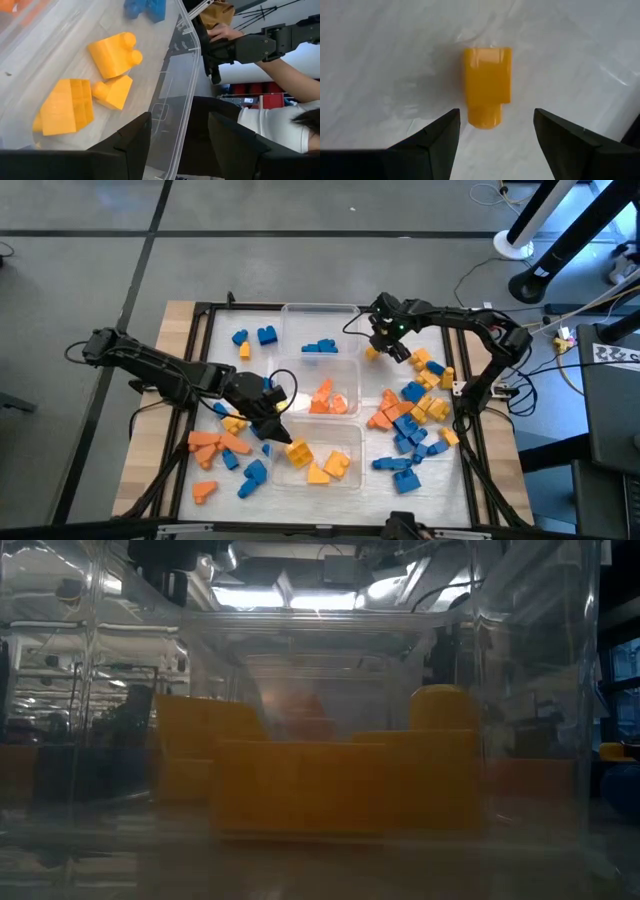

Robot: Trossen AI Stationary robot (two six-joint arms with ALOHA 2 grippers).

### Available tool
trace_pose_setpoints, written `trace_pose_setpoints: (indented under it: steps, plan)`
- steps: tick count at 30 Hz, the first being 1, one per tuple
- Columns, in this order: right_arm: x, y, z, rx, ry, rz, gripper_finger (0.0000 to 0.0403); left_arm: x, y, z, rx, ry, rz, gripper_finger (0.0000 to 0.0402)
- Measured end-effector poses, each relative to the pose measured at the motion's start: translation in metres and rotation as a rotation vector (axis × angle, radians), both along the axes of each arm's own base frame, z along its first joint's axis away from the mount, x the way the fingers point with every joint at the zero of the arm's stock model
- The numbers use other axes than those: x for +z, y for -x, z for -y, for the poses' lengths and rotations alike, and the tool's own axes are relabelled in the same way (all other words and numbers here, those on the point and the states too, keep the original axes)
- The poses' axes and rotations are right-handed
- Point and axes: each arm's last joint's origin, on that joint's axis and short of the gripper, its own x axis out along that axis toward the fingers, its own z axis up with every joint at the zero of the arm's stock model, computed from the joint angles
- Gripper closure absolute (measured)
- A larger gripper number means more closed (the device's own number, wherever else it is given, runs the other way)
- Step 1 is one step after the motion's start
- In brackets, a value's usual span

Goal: Sort blocks
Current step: Put the yellow game piece into the bottom transparent bin

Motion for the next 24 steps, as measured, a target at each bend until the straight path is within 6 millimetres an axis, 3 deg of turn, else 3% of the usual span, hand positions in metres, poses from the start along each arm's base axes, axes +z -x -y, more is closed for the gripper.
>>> trace_pose_setpoints:
  steps: [9, 18, 24]
  plan:
    - [-0.001, 0.0, 0.0, -0.052, -0.004, -0.011, 0.015, 0.0, 0.0, 0.0, 0.002, -0.009, 0.004, 0.0215]
    - [-0.023, -0.004, 0.004, -0.089, -0.056, -0.062, 0.015, 0.0, 0.0, 0.0, 0.002, -0.018, 0.008, 0.0215]
    - [-0.025, -0.005, 0.004, -0.103, -0.061, -0.061, 0.0151, 0.0, 0.0, 0.0, 0.001, -0.02, 0.009, 0.0215]
